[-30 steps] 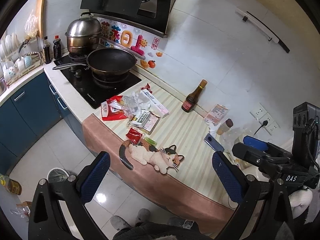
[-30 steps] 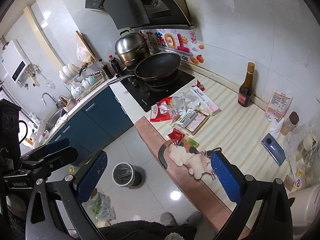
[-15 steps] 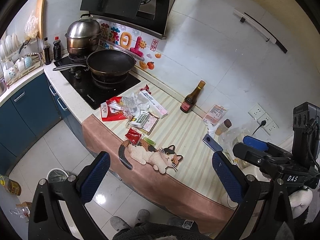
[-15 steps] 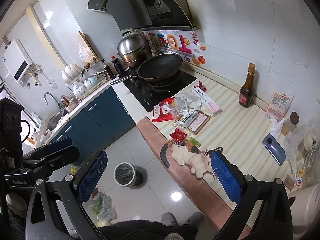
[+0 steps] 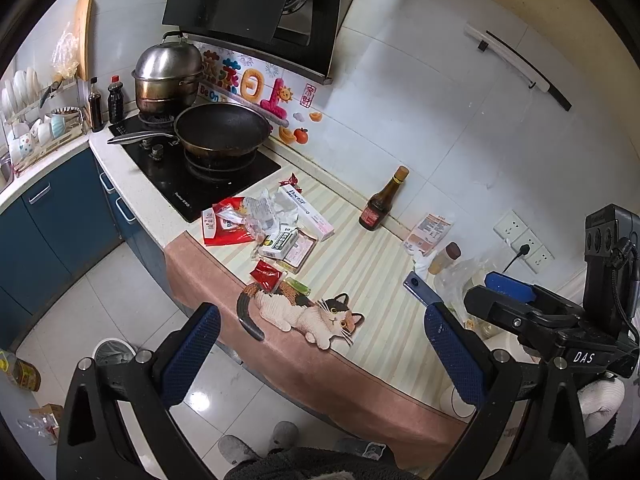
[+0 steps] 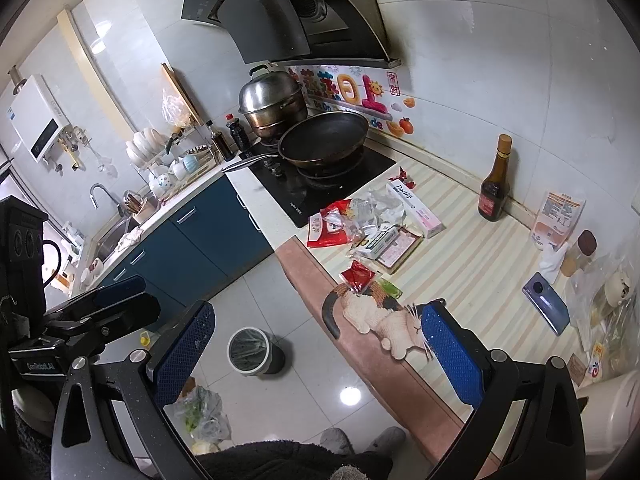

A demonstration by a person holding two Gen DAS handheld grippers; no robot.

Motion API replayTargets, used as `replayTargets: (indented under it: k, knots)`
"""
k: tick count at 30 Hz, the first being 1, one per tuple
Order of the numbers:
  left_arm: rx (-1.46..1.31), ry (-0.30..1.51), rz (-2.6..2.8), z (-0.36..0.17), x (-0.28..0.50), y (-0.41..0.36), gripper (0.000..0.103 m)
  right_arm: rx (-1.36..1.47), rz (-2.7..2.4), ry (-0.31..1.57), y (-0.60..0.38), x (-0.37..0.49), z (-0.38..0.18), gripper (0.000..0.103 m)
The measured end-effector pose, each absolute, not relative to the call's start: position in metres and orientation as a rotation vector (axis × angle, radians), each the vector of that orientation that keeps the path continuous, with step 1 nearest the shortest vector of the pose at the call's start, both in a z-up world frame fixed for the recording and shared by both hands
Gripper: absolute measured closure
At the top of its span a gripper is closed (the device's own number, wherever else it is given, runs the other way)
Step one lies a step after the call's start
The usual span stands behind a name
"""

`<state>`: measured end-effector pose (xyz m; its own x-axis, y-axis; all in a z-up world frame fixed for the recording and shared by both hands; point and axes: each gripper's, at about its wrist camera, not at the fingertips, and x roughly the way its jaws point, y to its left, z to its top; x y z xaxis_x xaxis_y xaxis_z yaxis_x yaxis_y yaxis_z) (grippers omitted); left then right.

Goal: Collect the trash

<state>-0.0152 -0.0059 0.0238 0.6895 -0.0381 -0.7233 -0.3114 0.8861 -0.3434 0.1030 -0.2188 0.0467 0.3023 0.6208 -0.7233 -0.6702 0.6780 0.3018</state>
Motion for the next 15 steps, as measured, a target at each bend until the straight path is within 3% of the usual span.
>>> replayTargets:
  k: [15]
  knots:
    - [-0.470,0.797,0.154,0.0264,-0.0195,-0.0038,0.000,-0.056,0.860,0.930,-0.2193,0.0989,0.0487,0.000]
